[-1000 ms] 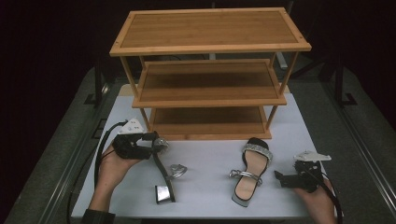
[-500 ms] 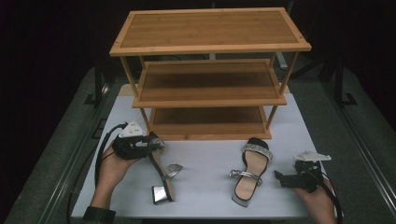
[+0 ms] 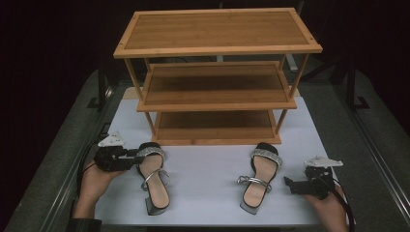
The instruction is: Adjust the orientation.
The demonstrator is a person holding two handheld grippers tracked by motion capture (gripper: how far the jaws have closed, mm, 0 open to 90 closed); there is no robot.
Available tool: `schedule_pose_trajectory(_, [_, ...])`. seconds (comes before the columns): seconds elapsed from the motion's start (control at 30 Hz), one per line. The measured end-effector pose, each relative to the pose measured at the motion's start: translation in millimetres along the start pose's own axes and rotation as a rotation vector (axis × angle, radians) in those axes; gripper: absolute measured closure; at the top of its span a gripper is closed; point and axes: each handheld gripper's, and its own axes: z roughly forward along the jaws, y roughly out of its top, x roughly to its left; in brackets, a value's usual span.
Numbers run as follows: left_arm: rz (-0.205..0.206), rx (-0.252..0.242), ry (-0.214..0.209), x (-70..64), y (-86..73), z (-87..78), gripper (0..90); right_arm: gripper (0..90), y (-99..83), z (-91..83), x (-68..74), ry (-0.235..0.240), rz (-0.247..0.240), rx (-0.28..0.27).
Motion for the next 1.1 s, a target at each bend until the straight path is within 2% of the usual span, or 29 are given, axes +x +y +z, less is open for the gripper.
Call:
schedule_pose_trajectory(0.07, [-0.017, 0.011, -0.005, 3.6, -6.1, 1.0, 61.5, 0.6, 0.0, 0.1, 0.0, 0.0, 0.0, 0.0])
schedule_pose_trajectory(0.2, [-0.025, 0.048, 0.005, 6.3, -12.7, 4.3, 61.5, 0.6, 0.0, 0.1, 0.0, 0.0, 0.0, 0.0])
schedule_pose_trajectory(0.27, [-0.017, 0.069, 0.026, 6.1, -16.0, 5.7, 61.3, 0.6, 0.0, 0.1, 0.0, -0.001, -0.001, 0.0])
schedule_pose_trajectory(0.3, [-0.02, 0.069, 0.041, 5.3, -18.2, 5.7, 60.0, 0.6, -0.1, 0.0, 0.0, -0.001, 0.0, 0.0])
schedule_pose_trajectory(0.33, [-0.032, 0.051, 0.039, 4.9, -20.3, 4.9, 56.7, 0.6, -0.1, 0.0, 0.0, -0.001, 0.0, -0.001])
schedule_pose_trajectory(0.37, [-0.056, 0.054, 0.043, 3.4, -21.9, 3.7, 48.4, 0.6, -0.2, 0.0, 0.1, -0.001, 0.0, -0.001])
schedule_pose_trajectory(0.4, [-0.056, 0.054, 0.043, 3.4, -21.9, 3.7, 44.1, 0.6, -0.2, 0.0, 0.1, -0.001, 0.0, -0.001])
schedule_pose_trajectory(0.43, [-0.057, 0.075, 0.074, -0.1, -23.3, 3.5, 44.1, 0.6, -0.1, 0.0, 0.1, -0.001, 0.0, -0.001])
schedule_pose_trajectory(0.5, [-0.06, 0.061, 0.098, -7.1, -29.6, 4.5, 42.3, 0.6, -0.1, 0.0, 0.0, -0.002, -0.001, -0.001])
schedule_pose_trajectory(0.57, [-0.09, 0.032, 0.108, -10.0, -34.4, 3.7, 44.2, 0.6, -0.1, 0.0, 0.0, -0.001, -0.001, -0.001])
schedule_pose_trajectory(0.63, [-0.113, 0.026, 0.128, -10.9, -35.6, 2.0, 47.3, 0.6, 0.0, 0.0, 0.0, -0.001, -0.001, 0.0])
schedule_pose_trajectory(0.67, [-0.117, 0.021, 0.133, -10.8, -35.8, 1.5, 48.2, 0.6, 0.0, 0.0, 0.1, -0.002, -0.001, 0.0])
schedule_pose_trajectory(0.7, [-0.118, 0.006, 0.124, -10.5, -35.5, 1.4, 56.1, 0.6, -0.1, 0.0, 0.1, -0.002, -0.001, 0.0])
schedule_pose_trajectory(0.8, [-0.114, 0.01, 0.142, -10.9, -34.5, 1.2, 61.1, 0.6, -0.1, 0.0, 0.1, -0.002, -0.001, -0.001])
schedule_pose_trajectory(0.83, [-0.11, 0.007, 0.141, -10.2, -34.4, 0.6, 66.2, 0.6, -0.1, 0.0, 0.1, -0.001, -0.001, -0.001])
schedule_pose_trajectory(0.87, [-0.111, 0.01, 0.135, -9.1, -34.0, -0.2, 67.8, 0.6, -0.1, 0.0, 0.1, -0.002, -0.001, -0.001])
schedule_pose_trajectory(1.1, [-0.13, 0.015, 0.092, -1.3, -32.6, -1.2, 73.1, 0.6, -0.1, 0.0, 0.1, -0.002, -0.001, 0.0])
